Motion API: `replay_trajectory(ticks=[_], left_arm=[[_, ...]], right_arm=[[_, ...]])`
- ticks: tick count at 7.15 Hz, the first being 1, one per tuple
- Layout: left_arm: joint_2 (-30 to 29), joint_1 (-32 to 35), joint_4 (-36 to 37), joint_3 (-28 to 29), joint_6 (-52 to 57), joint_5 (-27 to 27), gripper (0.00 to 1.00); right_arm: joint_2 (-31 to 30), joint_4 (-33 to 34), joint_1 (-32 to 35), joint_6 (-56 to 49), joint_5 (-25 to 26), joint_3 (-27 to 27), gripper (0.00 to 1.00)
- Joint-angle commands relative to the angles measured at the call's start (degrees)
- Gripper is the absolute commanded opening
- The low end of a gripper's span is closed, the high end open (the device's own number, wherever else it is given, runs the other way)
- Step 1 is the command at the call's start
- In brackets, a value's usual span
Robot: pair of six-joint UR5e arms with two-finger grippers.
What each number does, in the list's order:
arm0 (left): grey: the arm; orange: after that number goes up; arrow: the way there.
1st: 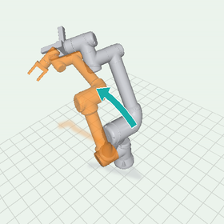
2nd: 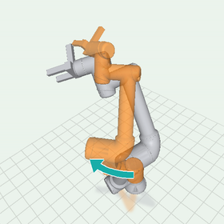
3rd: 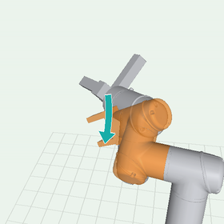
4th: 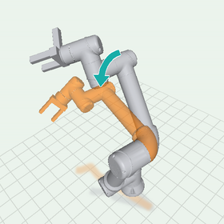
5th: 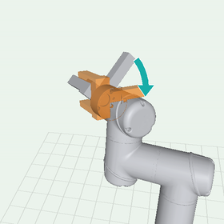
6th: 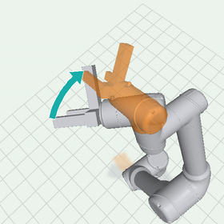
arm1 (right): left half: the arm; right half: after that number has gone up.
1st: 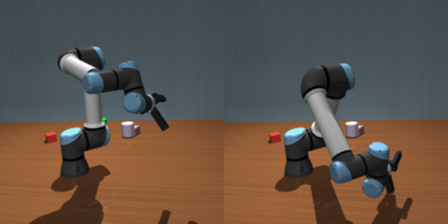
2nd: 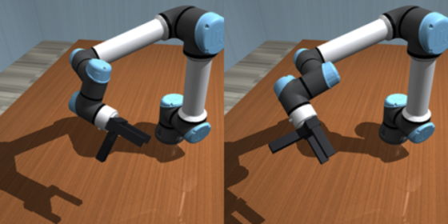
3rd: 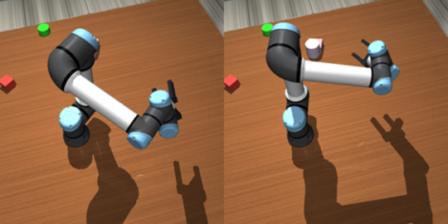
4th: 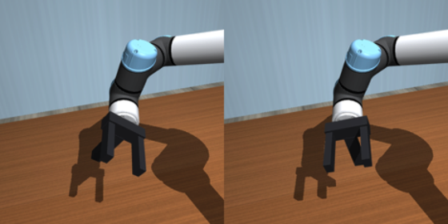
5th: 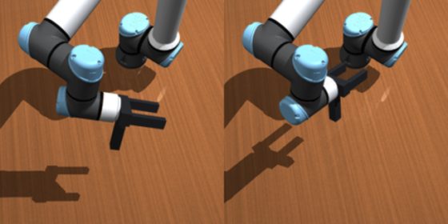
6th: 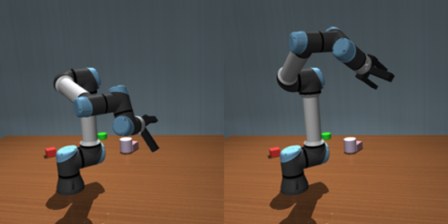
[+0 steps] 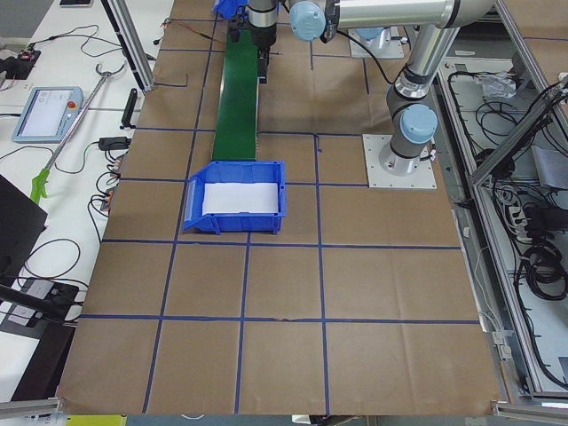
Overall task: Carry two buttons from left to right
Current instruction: 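Lower the red button into the right bin beside the yellow one and release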
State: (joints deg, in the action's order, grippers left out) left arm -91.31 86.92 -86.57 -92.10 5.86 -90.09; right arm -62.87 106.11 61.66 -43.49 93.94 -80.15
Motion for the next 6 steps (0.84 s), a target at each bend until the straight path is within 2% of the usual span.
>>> replay_trajectory(ticks=[1, 4, 6], left_arm=[[-0.01, 0.0, 0.0, -0.01, -0.14, 0.0, 1.0], [-0.01, 0.0, 0.0, -0.01, -0.06, 0.0, 1.0], [0.08, 0.0, 0.0, -0.01, -0.06, 0.0, 1.0]], right_arm=[[2.12, 5.86, -0.04, -0.37, -0.07, -1.77, 0.03], [5.47, 7.89, 0.13, 0.59, -2.69, -1.67, 0.03], [7.31, 8.5, 0.48, 0.77, -2.71, -1.59, 0.03]])
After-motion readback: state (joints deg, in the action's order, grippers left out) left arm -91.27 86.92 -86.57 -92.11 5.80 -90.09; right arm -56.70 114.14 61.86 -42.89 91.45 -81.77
